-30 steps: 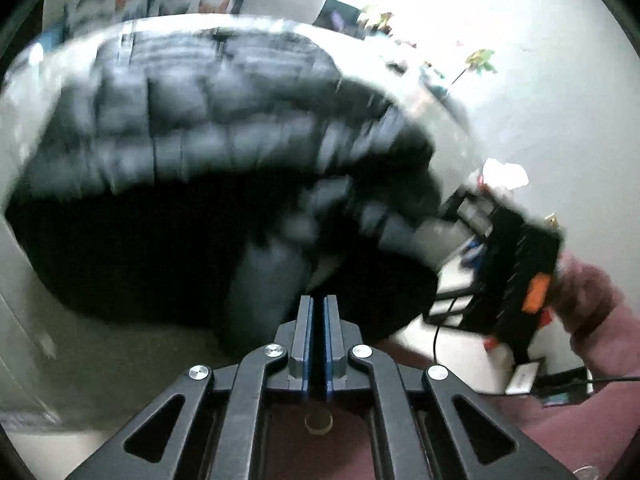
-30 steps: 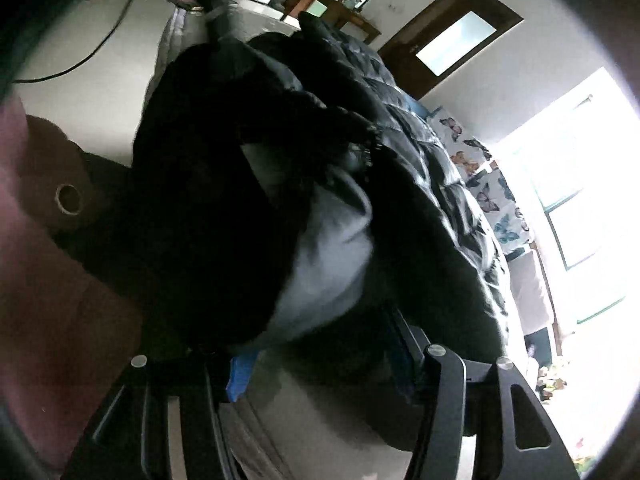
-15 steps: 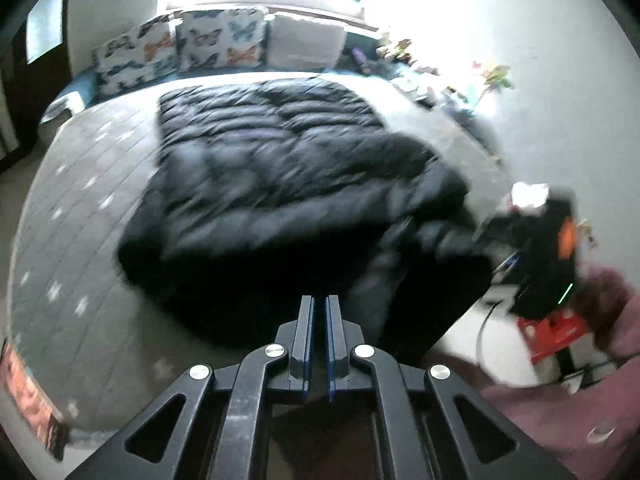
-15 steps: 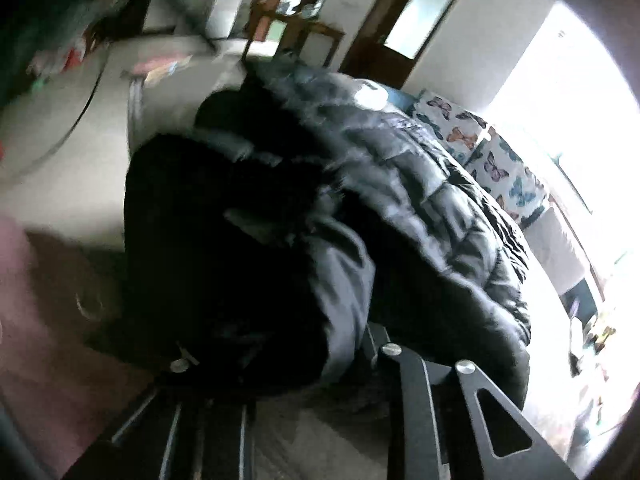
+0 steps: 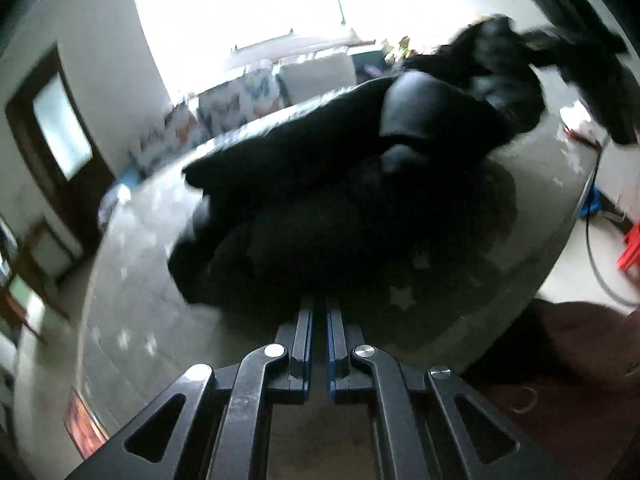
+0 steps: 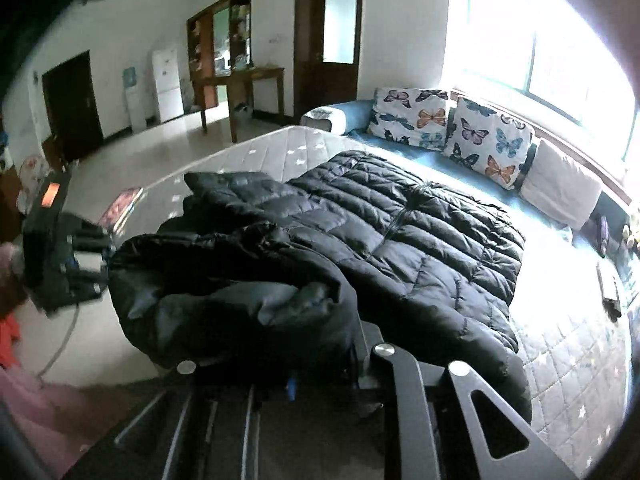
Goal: Fold large clothes
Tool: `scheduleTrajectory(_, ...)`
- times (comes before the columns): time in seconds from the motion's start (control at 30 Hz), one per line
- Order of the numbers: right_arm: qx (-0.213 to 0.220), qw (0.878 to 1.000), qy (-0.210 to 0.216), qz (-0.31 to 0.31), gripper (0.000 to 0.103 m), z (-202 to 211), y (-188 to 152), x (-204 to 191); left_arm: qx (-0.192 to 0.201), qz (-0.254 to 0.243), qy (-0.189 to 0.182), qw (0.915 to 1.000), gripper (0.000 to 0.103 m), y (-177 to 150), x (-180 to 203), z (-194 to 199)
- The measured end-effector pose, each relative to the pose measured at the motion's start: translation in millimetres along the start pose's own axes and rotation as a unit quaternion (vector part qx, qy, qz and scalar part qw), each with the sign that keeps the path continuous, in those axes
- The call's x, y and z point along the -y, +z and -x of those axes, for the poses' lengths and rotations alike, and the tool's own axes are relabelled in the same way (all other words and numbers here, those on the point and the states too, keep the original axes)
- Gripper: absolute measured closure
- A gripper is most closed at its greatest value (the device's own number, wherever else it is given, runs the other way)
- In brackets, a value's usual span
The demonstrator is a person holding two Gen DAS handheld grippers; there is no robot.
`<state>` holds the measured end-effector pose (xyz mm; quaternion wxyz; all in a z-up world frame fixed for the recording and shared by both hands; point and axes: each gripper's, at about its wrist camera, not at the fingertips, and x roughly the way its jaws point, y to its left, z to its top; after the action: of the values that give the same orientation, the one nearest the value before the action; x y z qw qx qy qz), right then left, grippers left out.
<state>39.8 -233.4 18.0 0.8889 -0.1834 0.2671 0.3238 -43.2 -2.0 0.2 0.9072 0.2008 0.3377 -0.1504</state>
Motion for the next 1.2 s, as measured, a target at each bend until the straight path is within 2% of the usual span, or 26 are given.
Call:
scheduleTrajectory(0.07,0.005,1.0,-0.003,-0.004,0.083,1,5,4,0.012,-0.019,0.007,0.9997,0.097,0,3,-4)
scheduleTrajectory(0.13,0.005,1.0,-0.004,-0.007,0.083,1,8,6,-0.008,-0.036,0.014,0.9992,0.096,2,4,-10)
scheduleTrajectory(0.17,0.005,1.0,-0.004,-0.009,0.083,0,9,7,-0.031,-0.038,0.022,0.9985,0.096,3,4,-16)
scheduleTrajectory(0.23,0.003,1.0,-0.004,-0.011,0.083,-2,12,9,-0.029,-0.029,0.028,0.9988,0.096,3,0,-18)
scheduleTrajectory(0.33,0.004,1.0,-0.006,-0.015,0.083,-4,14,11,-0.006,0.004,0.01,0.9999,0.096,2,-11,-14)
scheduleTrajectory(0.4,0.004,1.0,-0.006,-0.018,0.083,-5,15,13,-0.007,0.026,-0.018,0.9995,0.096,3,-16,-7)
scheduleTrajectory(0.5,-0.003,1.0,-0.004,-0.012,0.083,-7,17,14,0.011,0.045,-0.047,0.9978,0.094,5,-23,4)
scheduleTrajectory(0.53,-0.005,1.0,-0.004,-0.009,0.083,-8,18,14,0.013,0.06,-0.063,0.9961,0.08,6,-28,8)
scheduleTrajectory(0.57,-0.005,1.0,-0.003,-0.01,0.083,-9,18,15,0.016,0.073,-0.076,0.9943,0.056,6,-32,12)
scheduleTrajectory(0.63,-0.007,1.0,-0.001,-0.011,0.083,-11,18,16,0.049,0.118,-0.094,0.9873,0.031,7,-45,23)
scheduleTrajectory(0.67,-0.007,1.0,0.0,-0.012,0.083,-11,19,17,0.083,0.138,-0.098,0.9821,0.023,4,-51,32)
scheduleTrajectory(0.73,-0.008,1.0,0.001,-0.011,0.083,-12,19,17,0.123,0.148,-0.084,0.9777,0.01,4,-57,43)
scheduleTrajectory(0.83,-0.011,1.0,0.002,-0.008,0.083,-12,18,17,0.101,0.084,-0.046,0.9903,0.008,9,-50,38)
scheduleTrajectory(0.93,-0.011,1.0,0.003,-0.009,0.083,-12,19,16,0.095,0.019,-0.014,0.9952,0.008,6,-33,25)
scheduleTrajectory(1.1,-0.011,1.0,0.002,-0.007,0.083,-12,20,17,0.071,-0.08,0.035,0.9936,0.008,-2,-8,-13)
scheduleTrajectory(1.2,-0.011,1.0,0.002,-0.008,0.083,-12,19,16,0.06,-0.116,0.052,0.9901,0.011,-2,-1,-34)
